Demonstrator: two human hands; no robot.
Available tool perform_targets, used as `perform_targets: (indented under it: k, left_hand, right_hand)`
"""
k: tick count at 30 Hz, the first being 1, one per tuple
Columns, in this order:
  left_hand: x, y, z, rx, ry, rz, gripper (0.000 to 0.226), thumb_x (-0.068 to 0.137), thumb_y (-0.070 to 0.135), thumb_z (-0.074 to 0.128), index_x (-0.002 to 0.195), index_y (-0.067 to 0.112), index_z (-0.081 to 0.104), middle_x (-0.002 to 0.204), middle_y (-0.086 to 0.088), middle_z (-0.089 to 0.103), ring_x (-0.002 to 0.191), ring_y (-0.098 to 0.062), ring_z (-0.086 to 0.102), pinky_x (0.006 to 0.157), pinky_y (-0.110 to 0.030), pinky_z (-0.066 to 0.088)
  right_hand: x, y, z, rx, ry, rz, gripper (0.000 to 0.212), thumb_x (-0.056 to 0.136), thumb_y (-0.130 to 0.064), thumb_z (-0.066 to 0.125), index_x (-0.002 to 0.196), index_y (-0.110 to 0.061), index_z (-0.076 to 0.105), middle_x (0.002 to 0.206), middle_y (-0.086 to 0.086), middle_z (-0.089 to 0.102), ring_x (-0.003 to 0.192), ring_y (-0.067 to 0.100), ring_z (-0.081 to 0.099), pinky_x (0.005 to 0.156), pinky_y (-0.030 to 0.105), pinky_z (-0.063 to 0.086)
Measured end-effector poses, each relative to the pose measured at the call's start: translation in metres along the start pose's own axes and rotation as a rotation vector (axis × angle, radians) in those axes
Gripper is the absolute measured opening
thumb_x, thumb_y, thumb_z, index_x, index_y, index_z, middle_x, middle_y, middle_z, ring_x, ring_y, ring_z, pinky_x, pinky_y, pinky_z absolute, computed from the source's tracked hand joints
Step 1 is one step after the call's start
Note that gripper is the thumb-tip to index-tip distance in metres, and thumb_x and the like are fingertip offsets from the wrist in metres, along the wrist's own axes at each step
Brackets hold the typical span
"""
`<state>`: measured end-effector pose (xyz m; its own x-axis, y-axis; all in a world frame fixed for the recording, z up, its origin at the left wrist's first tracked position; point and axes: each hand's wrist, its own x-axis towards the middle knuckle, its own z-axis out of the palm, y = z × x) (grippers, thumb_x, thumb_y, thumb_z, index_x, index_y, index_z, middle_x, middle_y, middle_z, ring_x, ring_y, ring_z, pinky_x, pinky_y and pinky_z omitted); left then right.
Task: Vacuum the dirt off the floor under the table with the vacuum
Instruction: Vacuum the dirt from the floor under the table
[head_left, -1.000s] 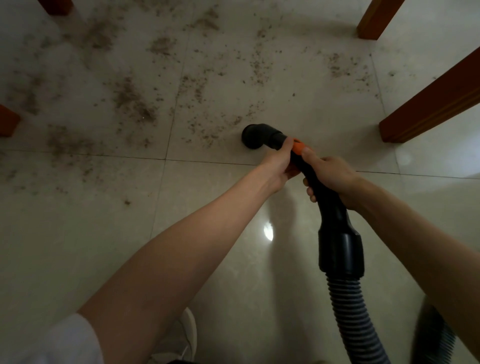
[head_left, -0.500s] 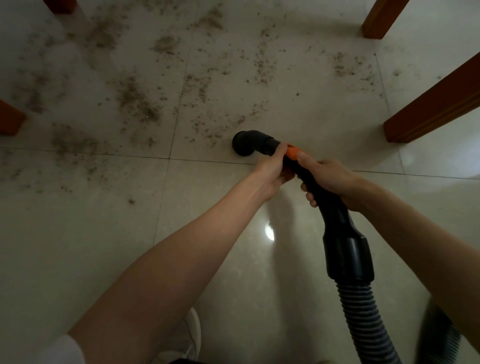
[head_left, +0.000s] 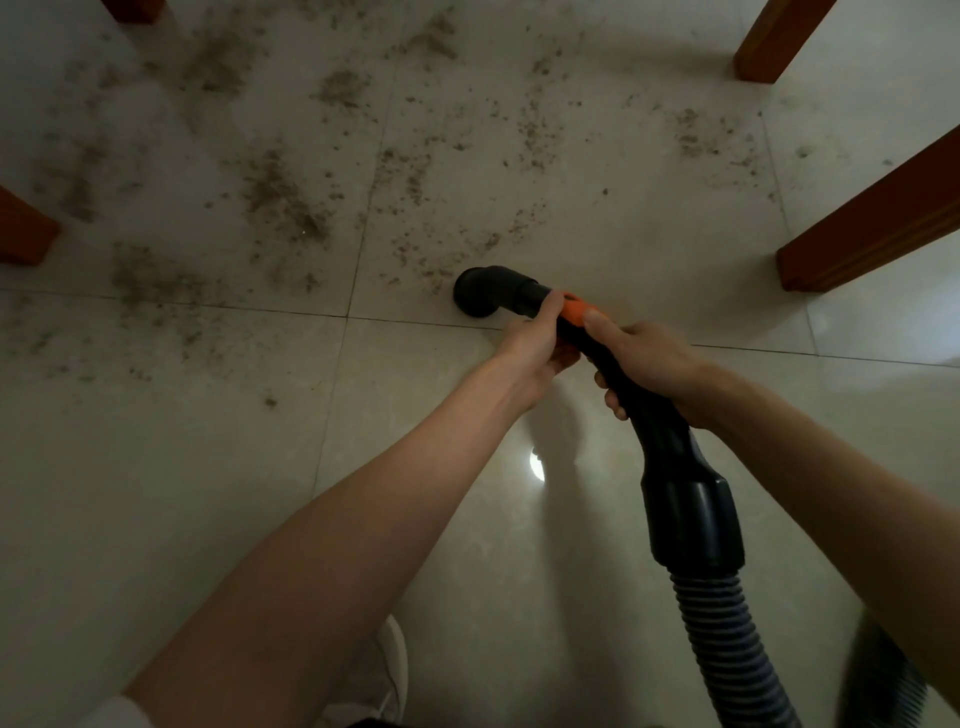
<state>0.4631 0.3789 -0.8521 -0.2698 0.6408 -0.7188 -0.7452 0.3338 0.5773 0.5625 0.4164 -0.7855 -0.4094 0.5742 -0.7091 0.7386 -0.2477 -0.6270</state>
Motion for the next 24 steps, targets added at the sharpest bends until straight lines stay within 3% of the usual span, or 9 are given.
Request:
perform_targets:
  k: [5, 18, 24]
  left_hand:
    - [0.008, 0.01, -0.003, -0.019, 0.013, 0.02, 0.023, 0.097, 0.028, 0.049, 0.1, 0.006, 0.055, 0.092, -0.011, 0.062, 0.091, -0.022, 0.061, 0.08, -0.03, 0.052]
    - [0.02, 0.019, -0.019, 0.051, 0.039, 0.061, 0.029, 0.097, 0.033, 0.047, 0.109, 0.007, 0.053, 0.101, -0.012, 0.062, 0.103, -0.027, 0.06, 0.095, -0.037, 0.049]
    - [0.015, 0.017, -0.029, 0.021, 0.037, 0.067, 0.029, 0.097, 0.032, 0.047, 0.11, 0.007, 0.053, 0.096, -0.01, 0.063, 0.091, -0.022, 0.062, 0.08, -0.029, 0.051]
  right_hand:
    - [0.009, -0.008, 0.005, -0.011, 0.025, -0.021, 0.044, 0.098, -0.045, 0.043, 0.095, -0.002, 0.053, 0.067, 0.009, 0.052, 0.043, 0.014, 0.052, 0.04, 0.023, 0.045]
    - [0.02, -0.021, 0.016, 0.014, -0.012, -0.02, 0.046, 0.096, -0.047, 0.045, 0.095, -0.002, 0.052, 0.066, 0.008, 0.052, 0.042, 0.014, 0.052, 0.041, 0.024, 0.047]
    - [0.014, -0.025, 0.023, 0.024, -0.062, -0.007, 0.045, 0.098, -0.045, 0.043, 0.096, -0.001, 0.051, 0.066, 0.009, 0.049, 0.042, 0.013, 0.05, 0.039, 0.021, 0.047]
